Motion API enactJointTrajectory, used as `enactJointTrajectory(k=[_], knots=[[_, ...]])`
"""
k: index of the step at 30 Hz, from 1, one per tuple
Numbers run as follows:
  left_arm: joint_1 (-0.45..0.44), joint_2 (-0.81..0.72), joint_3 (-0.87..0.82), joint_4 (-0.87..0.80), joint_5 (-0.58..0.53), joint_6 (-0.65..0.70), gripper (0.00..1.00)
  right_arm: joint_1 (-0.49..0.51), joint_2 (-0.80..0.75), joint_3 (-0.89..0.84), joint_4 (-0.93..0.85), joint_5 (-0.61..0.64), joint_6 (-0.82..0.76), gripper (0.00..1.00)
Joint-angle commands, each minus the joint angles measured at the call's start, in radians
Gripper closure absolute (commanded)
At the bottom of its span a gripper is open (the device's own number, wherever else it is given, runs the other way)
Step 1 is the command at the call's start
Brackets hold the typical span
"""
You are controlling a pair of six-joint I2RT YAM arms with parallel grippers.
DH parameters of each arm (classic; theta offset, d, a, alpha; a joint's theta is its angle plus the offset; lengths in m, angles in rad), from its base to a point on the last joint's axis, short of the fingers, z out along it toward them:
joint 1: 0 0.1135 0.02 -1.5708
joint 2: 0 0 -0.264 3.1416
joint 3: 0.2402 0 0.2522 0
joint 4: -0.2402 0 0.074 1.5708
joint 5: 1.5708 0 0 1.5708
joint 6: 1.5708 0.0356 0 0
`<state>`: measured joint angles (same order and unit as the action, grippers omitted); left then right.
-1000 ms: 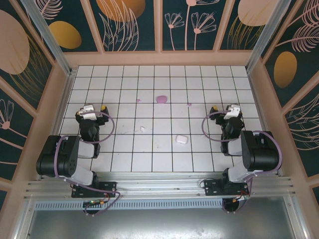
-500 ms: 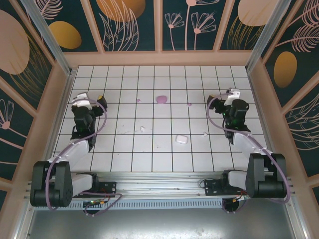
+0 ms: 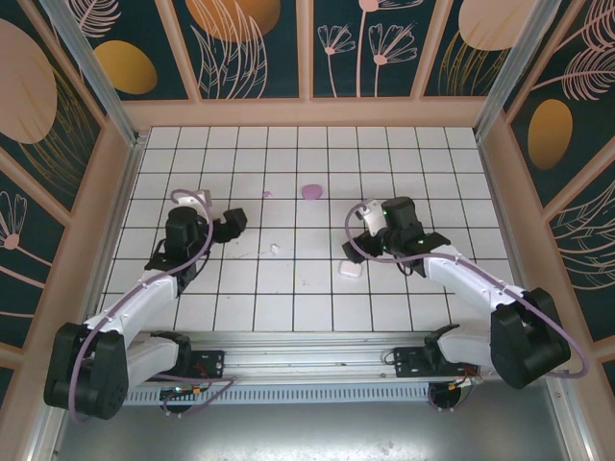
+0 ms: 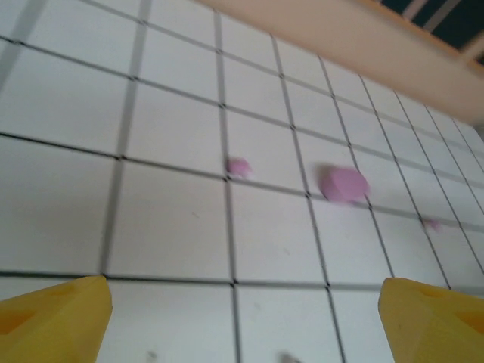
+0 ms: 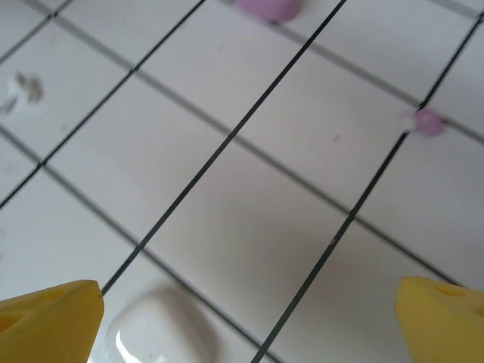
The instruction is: Insert wireless bluetooth earbuds into charging case
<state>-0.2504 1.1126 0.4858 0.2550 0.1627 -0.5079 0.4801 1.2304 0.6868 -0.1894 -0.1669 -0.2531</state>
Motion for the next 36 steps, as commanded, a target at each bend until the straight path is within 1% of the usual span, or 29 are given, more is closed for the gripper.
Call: enactJointTrajectory(k=[1,3,6,10,16,23,30,33,36], knots=[[-0.059,0.011,0.024,-0.046,0.080,-0.059,0.12,0.033,0.013,0.035,-0.140,-0.020,-0.108,0.01],[-0.095,0.037,0.026,-0.027,0.117,-0.077,0.13,0.058,0.019,0.041,-0.180,0.011,-0.148,0.02],[-0.143,0.078,0.037,0.004,0.165,-0.099,0.16,0.087,0.015,0.040,-0.214,0.026,-0.193,0.03],[-0.185,0.089,0.019,0.061,0.158,-0.105,0.16,0.097,0.024,0.018,-0.186,0.023,-0.212,0.03],[-0.185,0.125,0.028,0.080,0.143,-0.079,0.14,0.111,0.105,0.009,-0.198,0.088,-0.216,0.01],[-0.186,0.161,0.042,0.101,0.176,-0.094,0.13,0.133,0.162,0.003,-0.174,0.082,-0.224,0.01],[-0.185,0.154,0.053,0.087,0.163,-0.095,0.12,0.143,0.242,0.009,-0.168,0.073,-0.222,0.02],[-0.186,0.150,0.058,0.090,0.167,-0.108,0.11,0.149,0.280,0.020,-0.171,0.073,-0.218,0.06],[-0.185,0.149,0.076,0.073,0.162,-0.115,0.10,0.151,0.313,0.042,-0.179,0.064,-0.209,0.14]])
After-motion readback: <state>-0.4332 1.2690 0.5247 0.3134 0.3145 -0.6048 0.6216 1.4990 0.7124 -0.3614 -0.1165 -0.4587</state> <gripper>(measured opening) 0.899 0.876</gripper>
